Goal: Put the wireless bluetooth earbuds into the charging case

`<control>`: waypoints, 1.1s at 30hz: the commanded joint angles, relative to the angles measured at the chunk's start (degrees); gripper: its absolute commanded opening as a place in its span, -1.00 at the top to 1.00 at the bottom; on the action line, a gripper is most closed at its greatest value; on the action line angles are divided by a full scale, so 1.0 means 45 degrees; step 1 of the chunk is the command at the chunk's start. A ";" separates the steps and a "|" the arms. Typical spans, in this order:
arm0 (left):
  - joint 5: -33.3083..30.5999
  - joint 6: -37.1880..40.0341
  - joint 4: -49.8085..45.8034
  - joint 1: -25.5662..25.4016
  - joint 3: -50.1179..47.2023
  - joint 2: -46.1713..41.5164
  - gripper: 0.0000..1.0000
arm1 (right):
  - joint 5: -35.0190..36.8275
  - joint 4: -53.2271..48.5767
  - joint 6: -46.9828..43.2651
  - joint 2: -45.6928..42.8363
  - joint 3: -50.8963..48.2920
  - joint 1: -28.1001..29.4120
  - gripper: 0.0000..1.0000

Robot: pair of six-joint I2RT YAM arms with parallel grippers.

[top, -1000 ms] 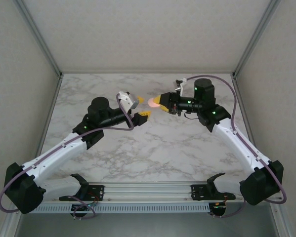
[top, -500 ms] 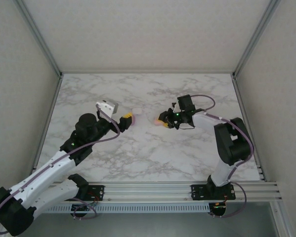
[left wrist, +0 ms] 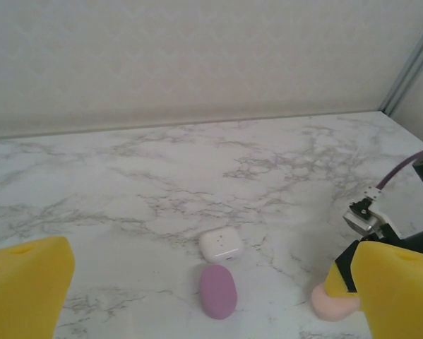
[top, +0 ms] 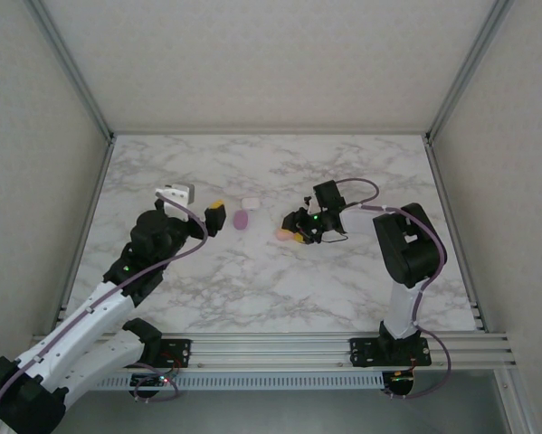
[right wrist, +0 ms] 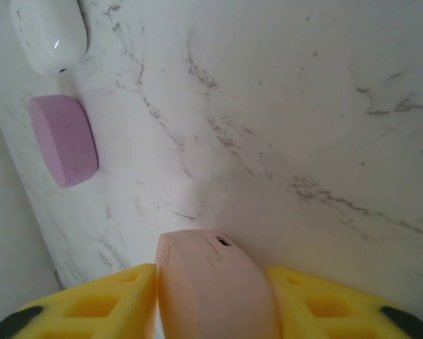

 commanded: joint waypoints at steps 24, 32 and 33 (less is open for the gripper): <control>-0.3794 -0.0373 0.1196 0.4989 -0.0773 0.4038 -1.00 | 1.5424 0.1742 -0.9419 -0.5786 -0.3576 -0.1857 -0.92; -0.1837 0.0072 0.5963 0.5635 -0.2493 0.6078 -1.00 | 1.0876 0.8473 -1.1323 -0.4973 -0.6195 -0.2673 -0.90; -0.1619 0.0125 0.6388 0.5696 -0.2575 0.6367 -1.00 | 1.0258 0.8707 -1.1230 -0.4974 -0.6354 -0.2934 -0.87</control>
